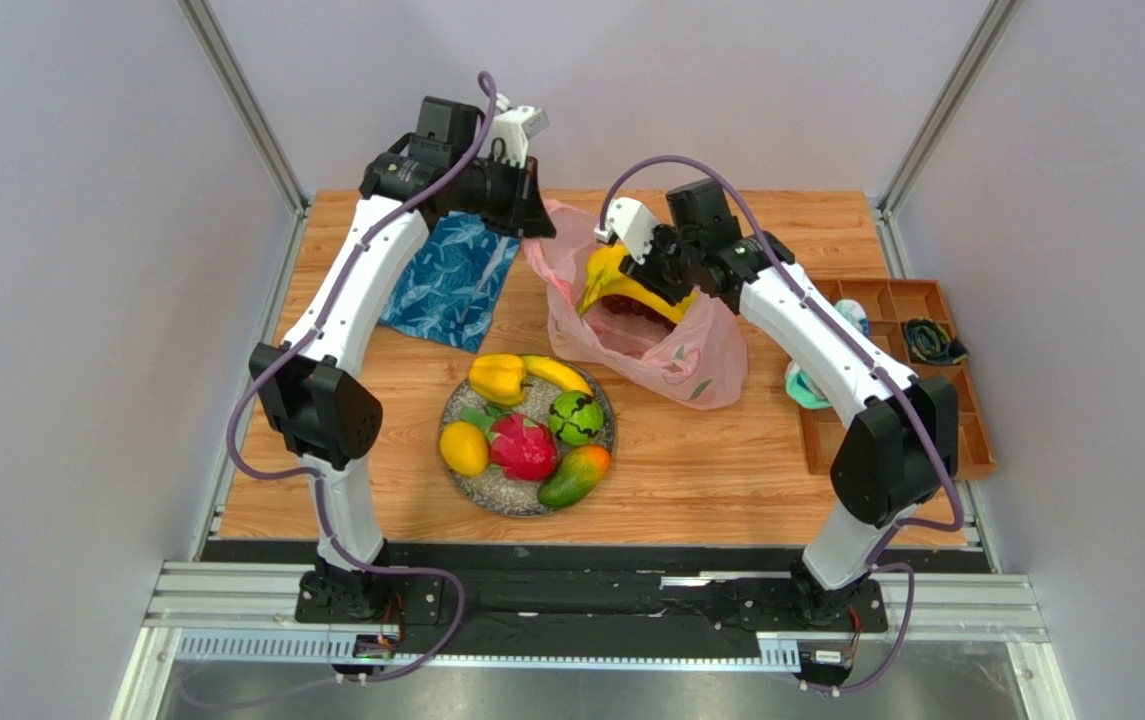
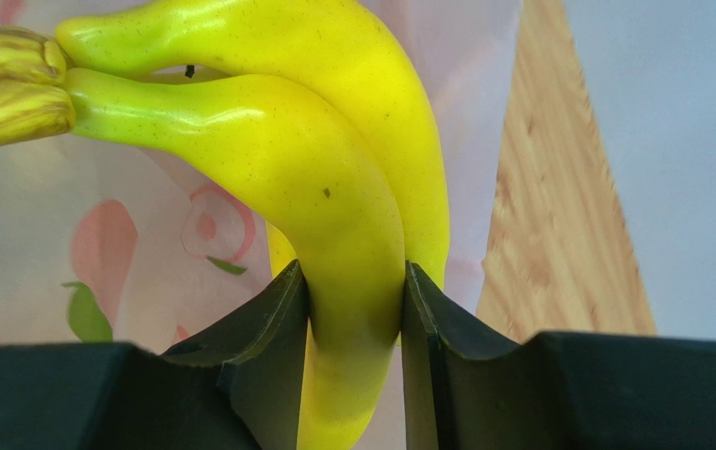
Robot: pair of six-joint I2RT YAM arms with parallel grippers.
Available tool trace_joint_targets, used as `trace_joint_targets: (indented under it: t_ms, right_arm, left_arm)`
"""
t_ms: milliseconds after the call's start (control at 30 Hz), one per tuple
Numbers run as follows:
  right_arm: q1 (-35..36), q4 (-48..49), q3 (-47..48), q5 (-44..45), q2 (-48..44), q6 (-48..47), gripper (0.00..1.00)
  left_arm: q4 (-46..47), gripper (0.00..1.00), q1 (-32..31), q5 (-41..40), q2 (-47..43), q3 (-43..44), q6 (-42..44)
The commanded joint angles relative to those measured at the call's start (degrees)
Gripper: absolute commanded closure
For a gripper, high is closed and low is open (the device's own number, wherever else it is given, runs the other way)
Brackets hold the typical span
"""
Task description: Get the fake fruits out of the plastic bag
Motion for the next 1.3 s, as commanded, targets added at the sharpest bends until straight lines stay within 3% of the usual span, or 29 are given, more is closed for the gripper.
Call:
trace_joint_targets:
  t_ms: [0,100,300,500,633,733,833,1000,1267]
  right_arm:
    - [-1.27,-0.61,-0.01,11.15,0.26,4.55,0.80]
    - [-3.12,1.31,0.69,9.95,-2.36,9.37,0.80]
    - [-3.56,11.50,2.62,-7.70,-11.24,15.35,0.74]
    - [5.57,8.46,7.46,-14.66,-14.32,15.20,0.71]
    - [15.57,2.40,2.38,-18.44,-18.19,4.17,0.71]
    - [18.75,-0.52,-4.57,-19.32,-18.37,-1.40,0.71]
    - [20.60,2.64,-7.92,-18.29,-15.05,-4.66,0.70]
    - [22.81,3.17,0.59,-11.62,-1.80,-1.17,0.73]
    - [23.16,3.62,3.07,1.49,5.44,0.34,0.76]
  left_arm:
    - [2.79,1.00,0.72,-5.42,0.26,6.22,0.20]
    - [2.62,1.00,0.98,-4.90,1.66,8.33,0.21]
    - [3.32,1.00,0.72,-6.66,4.65,9.91,-0.85]
    - [4.29,1.00,0.19,-6.13,6.50,14.05,-1.11]
    - [4.02,1.00,0.63,-7.01,8.00,15.81,-0.41]
    - [4.38,1.00,1.33,-6.31,8.53,16.69,-0.41]
    - [4.20,1.00,2.21,-5.78,7.74,16.16,-0.32]
    - [3.59,1.00,2.83,-4.64,3.79,11.78,0.29]
    - [2.88,1.00,3.36,-2.70,0.18,8.34,0.56]
